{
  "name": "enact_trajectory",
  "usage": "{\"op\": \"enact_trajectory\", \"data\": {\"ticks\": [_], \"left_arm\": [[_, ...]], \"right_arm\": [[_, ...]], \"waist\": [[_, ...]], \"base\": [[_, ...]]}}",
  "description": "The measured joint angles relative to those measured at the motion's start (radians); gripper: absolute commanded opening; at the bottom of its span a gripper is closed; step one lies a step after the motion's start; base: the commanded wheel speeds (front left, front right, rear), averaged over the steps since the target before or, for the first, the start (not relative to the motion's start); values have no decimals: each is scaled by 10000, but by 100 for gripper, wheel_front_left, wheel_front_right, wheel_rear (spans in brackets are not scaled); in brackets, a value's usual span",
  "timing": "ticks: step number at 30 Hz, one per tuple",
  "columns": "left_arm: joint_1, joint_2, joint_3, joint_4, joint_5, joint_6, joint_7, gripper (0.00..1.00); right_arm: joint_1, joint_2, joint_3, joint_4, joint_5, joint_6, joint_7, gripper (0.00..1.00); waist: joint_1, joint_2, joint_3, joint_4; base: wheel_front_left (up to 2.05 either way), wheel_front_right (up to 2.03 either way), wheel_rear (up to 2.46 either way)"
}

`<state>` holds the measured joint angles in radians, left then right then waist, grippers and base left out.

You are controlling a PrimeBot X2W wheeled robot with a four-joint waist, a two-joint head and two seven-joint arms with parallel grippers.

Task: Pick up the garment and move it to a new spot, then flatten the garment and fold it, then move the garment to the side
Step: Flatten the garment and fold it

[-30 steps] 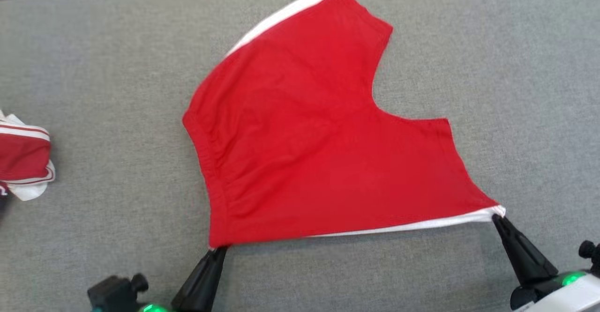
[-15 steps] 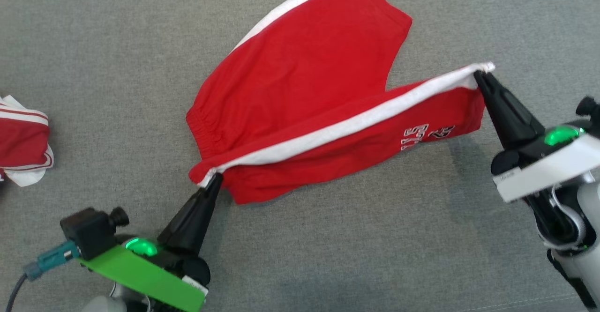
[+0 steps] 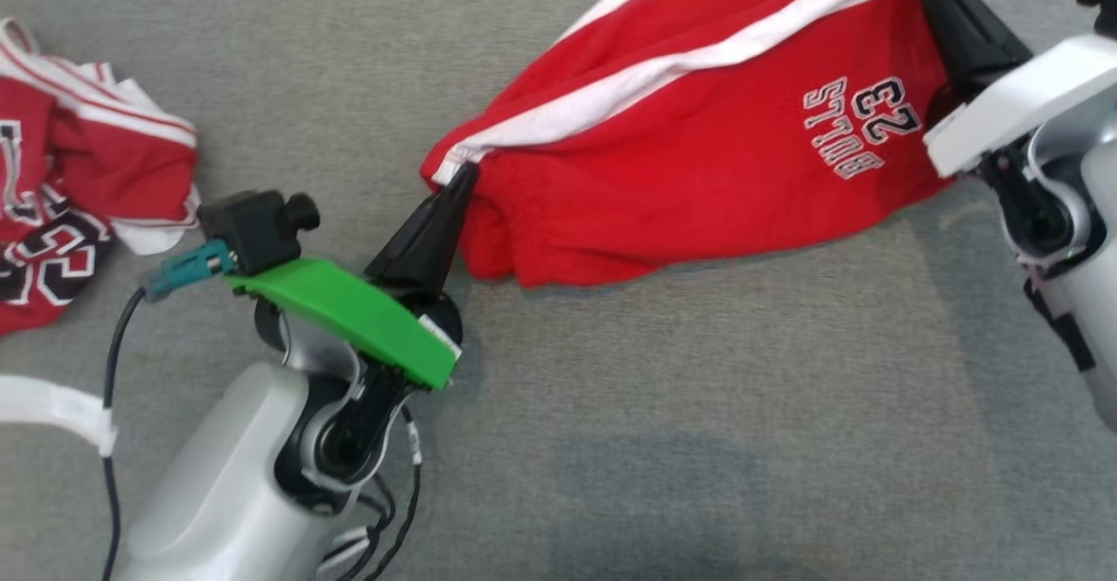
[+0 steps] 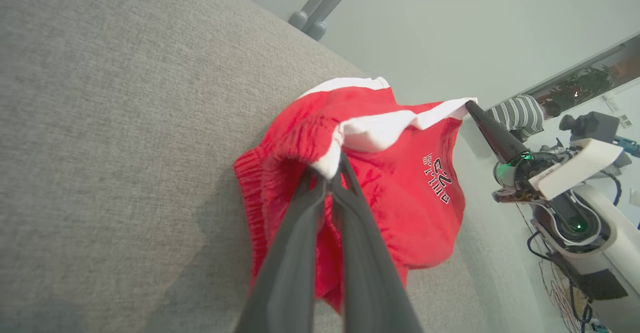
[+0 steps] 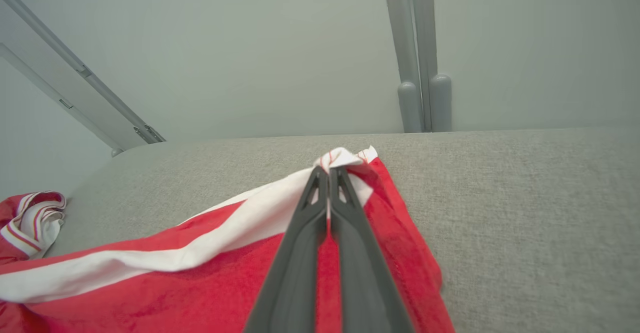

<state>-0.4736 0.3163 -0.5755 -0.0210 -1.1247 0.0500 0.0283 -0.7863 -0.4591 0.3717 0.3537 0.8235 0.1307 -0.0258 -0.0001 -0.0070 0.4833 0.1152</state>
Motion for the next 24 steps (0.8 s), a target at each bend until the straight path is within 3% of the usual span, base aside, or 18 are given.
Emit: {"op": "enact_trajectory", "data": {"ticks": [8,15,18,19,20,21,22,23,24], "left_arm": [[-1065,-865,-267,1452,-196,12,470,0],[-1685,-1400,-387,2581,-280,-151,596,0],[-1971,-1620,-495,3018,-407,-249,767,31],[-2102,-1676,-514,3175,-420,-274,817,47],[-2219,-1737,-529,3306,-420,-322,846,69],[-2330,-1799,-558,3442,-420,-334,848,93],[-2429,-1845,-608,3570,-420,-364,871,100],[-2504,-1889,-640,3710,-418,-412,890,100],[-2570,-1942,-648,3839,-418,-412,886,100]], "right_arm": [[-1426,-387,359,1565,-148,0,445,0],[-2091,-418,451,2792,-449,0,685,0],[-2284,-349,447,3204,-506,0,773,0],[-2408,-305,424,3317,-545,0,771,0],[-2517,-257,397,3436,-598,0,740,0],[-2585,-203,393,3549,-640,0,681,30],[-2622,-165,443,3611,-748,0,665,71],[-2639,-119,506,3684,-819,0,683,100],[-2653,-48,554,3753,-803,0,777,100]], "waist": [[0,0,22,874],[0,0,125,1176],[0,0,172,1269],[0,0,207,1287],[1,0,236,1308],[1,0,249,1333],[1,0,246,1359],[1,0,229,1379],[1,0,204,1393]], "base": [[0,0,0],[0,0,0],[0,0,0],[0,0,0],[0,0,0],[0,0,0],[0,0,0],[0,0,0],[0,0,0]]}}
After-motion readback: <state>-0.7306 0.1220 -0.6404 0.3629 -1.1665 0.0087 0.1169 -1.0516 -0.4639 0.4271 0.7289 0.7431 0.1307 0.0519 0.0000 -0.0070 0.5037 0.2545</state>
